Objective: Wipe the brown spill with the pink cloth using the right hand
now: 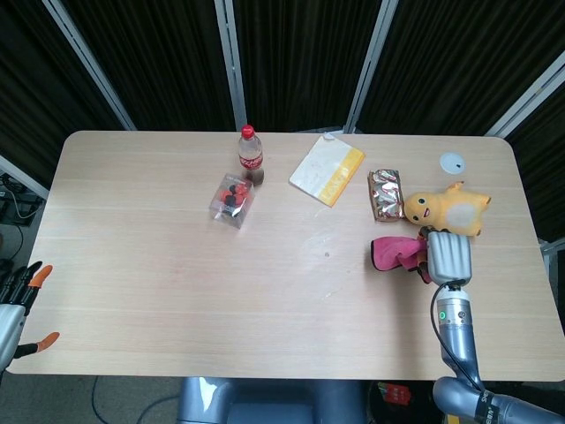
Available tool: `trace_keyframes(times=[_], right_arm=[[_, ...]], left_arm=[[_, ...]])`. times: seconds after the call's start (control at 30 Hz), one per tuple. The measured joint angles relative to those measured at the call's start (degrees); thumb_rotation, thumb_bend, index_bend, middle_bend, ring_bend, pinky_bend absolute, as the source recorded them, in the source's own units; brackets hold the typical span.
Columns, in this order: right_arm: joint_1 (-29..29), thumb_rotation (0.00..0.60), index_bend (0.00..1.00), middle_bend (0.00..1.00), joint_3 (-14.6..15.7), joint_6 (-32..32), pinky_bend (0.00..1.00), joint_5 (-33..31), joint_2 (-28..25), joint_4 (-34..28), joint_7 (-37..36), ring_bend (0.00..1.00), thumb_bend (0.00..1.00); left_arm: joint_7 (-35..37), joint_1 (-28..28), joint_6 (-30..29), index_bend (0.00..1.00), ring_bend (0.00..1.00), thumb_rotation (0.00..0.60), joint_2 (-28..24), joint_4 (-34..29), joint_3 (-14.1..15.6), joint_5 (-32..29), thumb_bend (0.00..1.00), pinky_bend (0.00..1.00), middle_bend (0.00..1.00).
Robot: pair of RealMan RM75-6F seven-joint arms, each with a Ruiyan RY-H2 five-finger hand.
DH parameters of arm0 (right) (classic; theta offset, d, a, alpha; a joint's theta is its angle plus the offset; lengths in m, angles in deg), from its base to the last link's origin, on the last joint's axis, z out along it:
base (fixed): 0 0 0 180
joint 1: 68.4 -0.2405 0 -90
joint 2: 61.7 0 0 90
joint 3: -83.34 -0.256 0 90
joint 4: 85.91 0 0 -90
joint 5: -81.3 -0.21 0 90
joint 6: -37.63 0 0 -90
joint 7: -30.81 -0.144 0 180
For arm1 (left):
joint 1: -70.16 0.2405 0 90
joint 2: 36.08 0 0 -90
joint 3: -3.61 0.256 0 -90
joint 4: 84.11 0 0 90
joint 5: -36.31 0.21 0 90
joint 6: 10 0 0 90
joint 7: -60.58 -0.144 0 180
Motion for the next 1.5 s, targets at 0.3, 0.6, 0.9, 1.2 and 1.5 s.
trace_keyframes(times=[0.3,0.6,0.9,1.2,1.5], right_arm=[[0.00,0.600,0.61,0.48,1.34,-0.99,0.73,-0.43,1.93,2.78,-1.87,0.39,0.39],[-0.55,0.600,0.16,0.04,2.39,-3.96,0.32,-1.35,3.21,3.81,-3.98,0.00,0.02],[-0.57,0.600,0.08,0.00,2.40,-3.19,0.23,-1.53,0.73,0.61,-2.26,0.00,0.00],[2.94,0.600,0.06,0.00,4.97,0.45,0.17,4.15,-7.51,-10.78,-4.63,0.00,0.01],[10.01,0.600,0.00,0.00,14.38,9.60,0.05,23.03,-14.75,-13.83,-8.84,0.00,0.00]], left_arm=[[0.15,-0.02,0.08,0.00,0.00,0.600,-0.02,-0.04,-0.03,-0.13,0.00,0.00,0.00],[0.36,-0.04,0.12,0.00,0.00,0.600,-0.06,-0.01,0.00,-0.05,0.00,0.00,0.00],[0.59,-0.05,0.18,0.00,0.00,0.600,-0.14,-0.08,0.04,-0.07,0.00,0.00,0.00],[0.88,0.05,-0.40,0.00,0.00,0.600,-0.03,0.00,-0.02,0.35,0.00,0.00,0.00],[0.15,0.23,-1.16,0.00,0.00,0.600,0.43,0.70,0.00,1.18,0.00,0.00,0.00]])
